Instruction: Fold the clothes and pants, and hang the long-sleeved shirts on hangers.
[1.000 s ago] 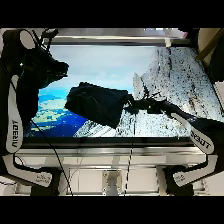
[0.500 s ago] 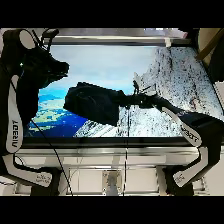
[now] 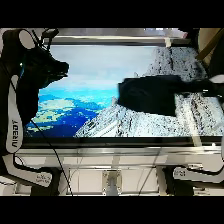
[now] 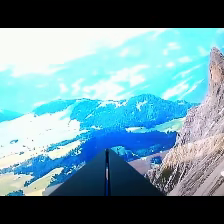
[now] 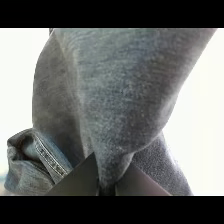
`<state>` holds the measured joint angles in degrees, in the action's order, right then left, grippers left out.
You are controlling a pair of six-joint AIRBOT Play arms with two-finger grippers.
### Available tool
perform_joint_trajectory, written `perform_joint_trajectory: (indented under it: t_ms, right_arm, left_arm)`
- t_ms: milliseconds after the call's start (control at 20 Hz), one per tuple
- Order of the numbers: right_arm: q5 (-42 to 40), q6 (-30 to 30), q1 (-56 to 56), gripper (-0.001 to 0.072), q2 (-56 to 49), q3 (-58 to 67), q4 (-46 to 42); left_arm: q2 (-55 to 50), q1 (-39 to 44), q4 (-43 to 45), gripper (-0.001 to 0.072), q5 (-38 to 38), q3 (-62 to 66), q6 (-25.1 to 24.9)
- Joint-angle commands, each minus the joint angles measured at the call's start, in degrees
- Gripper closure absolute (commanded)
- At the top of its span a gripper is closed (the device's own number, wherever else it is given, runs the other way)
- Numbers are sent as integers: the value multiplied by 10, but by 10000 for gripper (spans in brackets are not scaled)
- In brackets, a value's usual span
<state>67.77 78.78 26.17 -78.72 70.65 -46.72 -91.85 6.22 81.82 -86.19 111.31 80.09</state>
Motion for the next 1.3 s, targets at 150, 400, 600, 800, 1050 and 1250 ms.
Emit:
perform_joint_trajectory:
  t_ms: [150,400,600,800,1050,1250]
  right_arm:
    - [123,7,420,676,110,-2,-125]
    - [137,-5,619,671,113,-58,-153]
    - [199,-13,648,163,112,-101,-145]
    - [215,12,623,165,148,-89,144]
    - [198,-82,306,428,266,-89,194]
    - [181,-97,31,673,301,-89,20]
  left_arm:
    - [0,0,0,688,14,0,0]
    - [0,5,-1,688,18,0,1]
    - [0,8,0,688,20,0,1]
    - [1,12,-7,687,19,0,17]
    - [17,28,-97,688,19,0,22]
    - [27,45,-100,688,17,0,23]
